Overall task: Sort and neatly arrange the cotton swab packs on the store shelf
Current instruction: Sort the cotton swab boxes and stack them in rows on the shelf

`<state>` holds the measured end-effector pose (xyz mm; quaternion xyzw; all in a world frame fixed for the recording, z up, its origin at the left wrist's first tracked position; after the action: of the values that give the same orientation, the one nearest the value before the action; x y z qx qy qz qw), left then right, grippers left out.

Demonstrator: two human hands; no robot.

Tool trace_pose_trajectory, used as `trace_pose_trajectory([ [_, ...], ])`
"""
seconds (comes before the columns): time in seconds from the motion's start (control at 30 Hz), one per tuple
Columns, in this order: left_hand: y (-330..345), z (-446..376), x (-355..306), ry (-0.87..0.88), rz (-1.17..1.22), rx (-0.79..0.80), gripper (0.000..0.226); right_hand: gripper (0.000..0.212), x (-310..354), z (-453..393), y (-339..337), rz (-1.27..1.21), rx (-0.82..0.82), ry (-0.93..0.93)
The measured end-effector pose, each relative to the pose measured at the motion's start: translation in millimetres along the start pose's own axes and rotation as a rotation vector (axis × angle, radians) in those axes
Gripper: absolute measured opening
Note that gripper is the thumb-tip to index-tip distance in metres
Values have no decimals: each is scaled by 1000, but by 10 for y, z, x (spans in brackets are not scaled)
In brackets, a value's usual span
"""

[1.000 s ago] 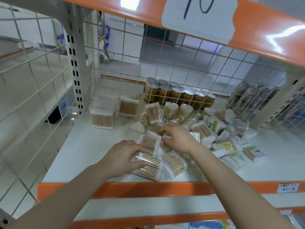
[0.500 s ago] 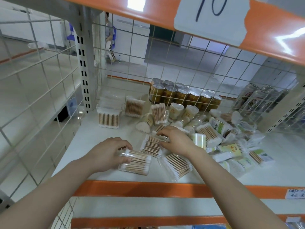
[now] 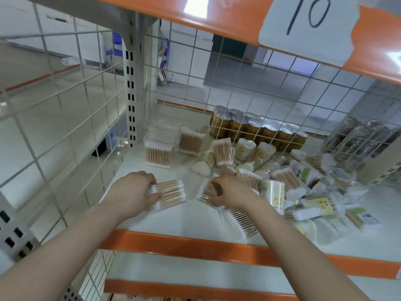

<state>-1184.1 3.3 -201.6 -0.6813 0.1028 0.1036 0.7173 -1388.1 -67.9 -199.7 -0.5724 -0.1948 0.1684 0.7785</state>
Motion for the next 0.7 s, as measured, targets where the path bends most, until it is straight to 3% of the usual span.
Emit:
trace_pose_trajectory([
  [0.43, -180, 123, 224, -244, -194, -98, 34, 47, 379, -68, 85, -88, -11, -134],
  [0.57, -183, 99, 135, -190, -209, -114, 33, 47, 440, -86, 123, -123, 2, -153],
  [0.7, -159, 61, 8, -93, -161, -162, 30, 63, 352, -30, 134, -111, 65, -108],
])
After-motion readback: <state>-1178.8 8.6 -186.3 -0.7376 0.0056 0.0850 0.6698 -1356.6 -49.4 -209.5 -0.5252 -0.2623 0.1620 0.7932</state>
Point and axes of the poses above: each hand's wrist, its own z-axis away from the middle knuckle, its own y-axis out of the palm, x = y × z, the point moved 7 cm from there along -z, towards the middle knuckle, and after that the axes turned 8 degrees about x, right-handed, at the moved point
